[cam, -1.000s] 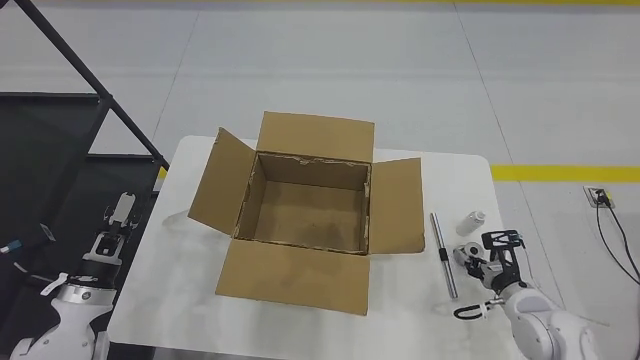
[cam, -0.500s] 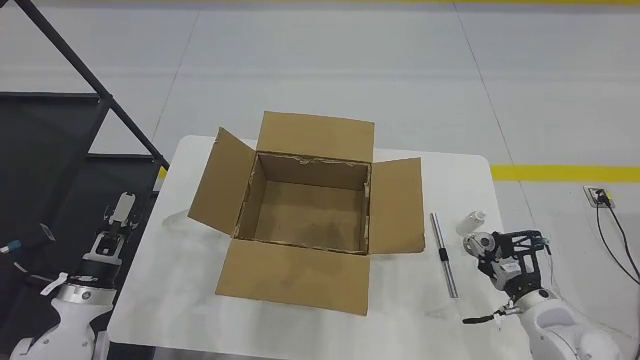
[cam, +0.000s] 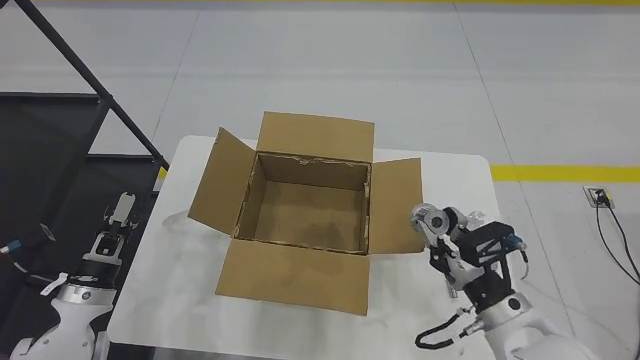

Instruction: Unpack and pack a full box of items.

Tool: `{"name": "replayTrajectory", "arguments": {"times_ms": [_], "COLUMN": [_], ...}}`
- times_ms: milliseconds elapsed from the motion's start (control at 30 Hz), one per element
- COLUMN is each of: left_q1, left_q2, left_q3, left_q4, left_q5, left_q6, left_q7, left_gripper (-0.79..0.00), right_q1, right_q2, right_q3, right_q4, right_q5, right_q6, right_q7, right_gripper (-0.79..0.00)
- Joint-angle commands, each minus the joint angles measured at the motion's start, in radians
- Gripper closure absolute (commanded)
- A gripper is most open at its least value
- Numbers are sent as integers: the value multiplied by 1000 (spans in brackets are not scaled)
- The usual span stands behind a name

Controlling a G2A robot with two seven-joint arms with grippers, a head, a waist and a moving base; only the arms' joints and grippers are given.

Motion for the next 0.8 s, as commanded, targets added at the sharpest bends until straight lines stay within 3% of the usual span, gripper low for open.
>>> {"name": "replayTrajectory", "arguments": {"times_ms": [0,233,433,633,767], "left_q1": [0,0,0,0,0], "left_q2": [0,0,0,0,0], "left_q3": [0,0,0,0,0], "left_q4": [0,0,0,0,0], "left_q5": [0,0,0,0,0], "left_q6": [0,0,0,0,0], "left_q7": [0,0,0,0,0], "left_gripper": [-785,-785,-785,-785,-785], "right_q1": [88,427,710,920,928], "right_q2": [-7,-67,-163,-266,-270], "right_q3": [-102,-457,-693,-804,-810], "right_q4": [42,286,569,835,846], "right_q5": [-36,-88,-50,88,90], "right_q6": [21,121,285,387,386], "right_q7": [54,183,216,191,195], "right_gripper": [0,0,0,0,0]}}
